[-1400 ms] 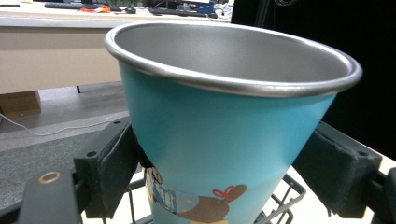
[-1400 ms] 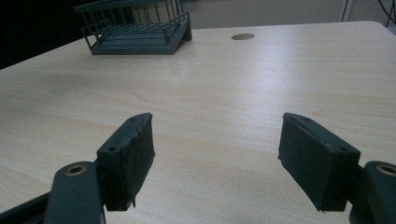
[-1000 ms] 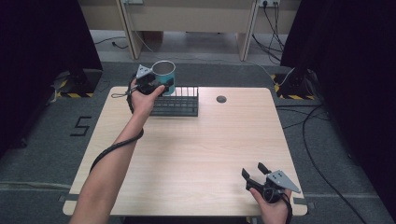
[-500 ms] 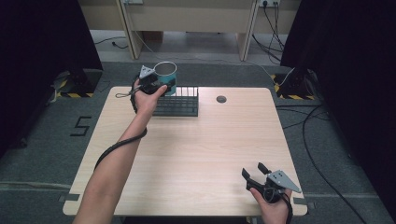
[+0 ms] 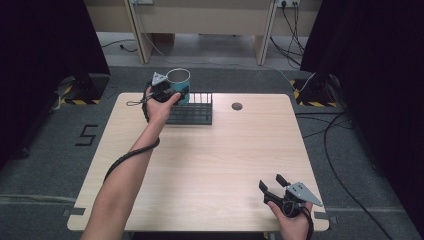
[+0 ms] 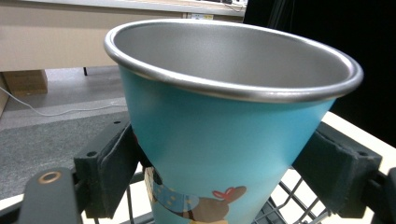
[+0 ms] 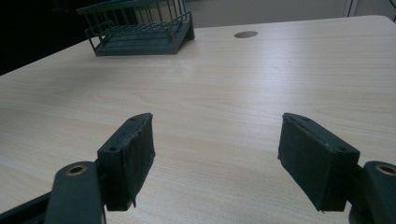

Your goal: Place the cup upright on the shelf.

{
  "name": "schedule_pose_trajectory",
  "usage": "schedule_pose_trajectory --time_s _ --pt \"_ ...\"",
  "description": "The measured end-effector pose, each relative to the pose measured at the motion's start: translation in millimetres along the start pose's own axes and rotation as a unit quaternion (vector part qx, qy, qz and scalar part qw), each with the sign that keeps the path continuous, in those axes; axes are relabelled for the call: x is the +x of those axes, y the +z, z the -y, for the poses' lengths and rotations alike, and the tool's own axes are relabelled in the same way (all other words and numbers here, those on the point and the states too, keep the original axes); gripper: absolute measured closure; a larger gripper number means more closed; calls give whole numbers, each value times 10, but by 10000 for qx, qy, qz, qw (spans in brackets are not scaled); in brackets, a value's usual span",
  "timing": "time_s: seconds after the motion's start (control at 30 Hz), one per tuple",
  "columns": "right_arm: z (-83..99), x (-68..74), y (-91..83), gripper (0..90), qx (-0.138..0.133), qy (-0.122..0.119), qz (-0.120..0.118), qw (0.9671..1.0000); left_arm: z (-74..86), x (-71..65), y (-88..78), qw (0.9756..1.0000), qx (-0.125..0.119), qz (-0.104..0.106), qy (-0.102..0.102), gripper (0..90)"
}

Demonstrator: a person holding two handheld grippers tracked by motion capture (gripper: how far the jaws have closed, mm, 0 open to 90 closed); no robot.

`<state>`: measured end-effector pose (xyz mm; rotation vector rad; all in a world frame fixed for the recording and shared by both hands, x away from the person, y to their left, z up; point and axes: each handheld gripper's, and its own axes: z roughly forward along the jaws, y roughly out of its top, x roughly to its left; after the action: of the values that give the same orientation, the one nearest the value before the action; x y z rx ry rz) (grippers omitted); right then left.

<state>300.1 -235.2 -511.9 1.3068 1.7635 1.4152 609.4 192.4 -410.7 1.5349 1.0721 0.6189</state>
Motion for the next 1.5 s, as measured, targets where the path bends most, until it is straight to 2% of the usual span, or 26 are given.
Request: schedule_pose_trajectory --time_s 0.63,0.8,1.0,1.17,1.5 --pt "-3 -10 4 275 28 38 -36 10000 114 -31 110 9998 201 -80 36 168" --pt "-4 -5 8 277 37 -37 -17 10000 166 -27 116 9996 275 -119 14 168" --pt "-4 -6 6 277 45 14 -29 10000 201 -38 145 9993 346 -155 -28 168" --pt "-3 -8 4 277 39 18 -34 10000 199 -69 169 9990 405 -195 32 168" --pt "-2 -10 2 277 20 39 -31 10000 294 -82 209 9982 518 -302 -1 167"
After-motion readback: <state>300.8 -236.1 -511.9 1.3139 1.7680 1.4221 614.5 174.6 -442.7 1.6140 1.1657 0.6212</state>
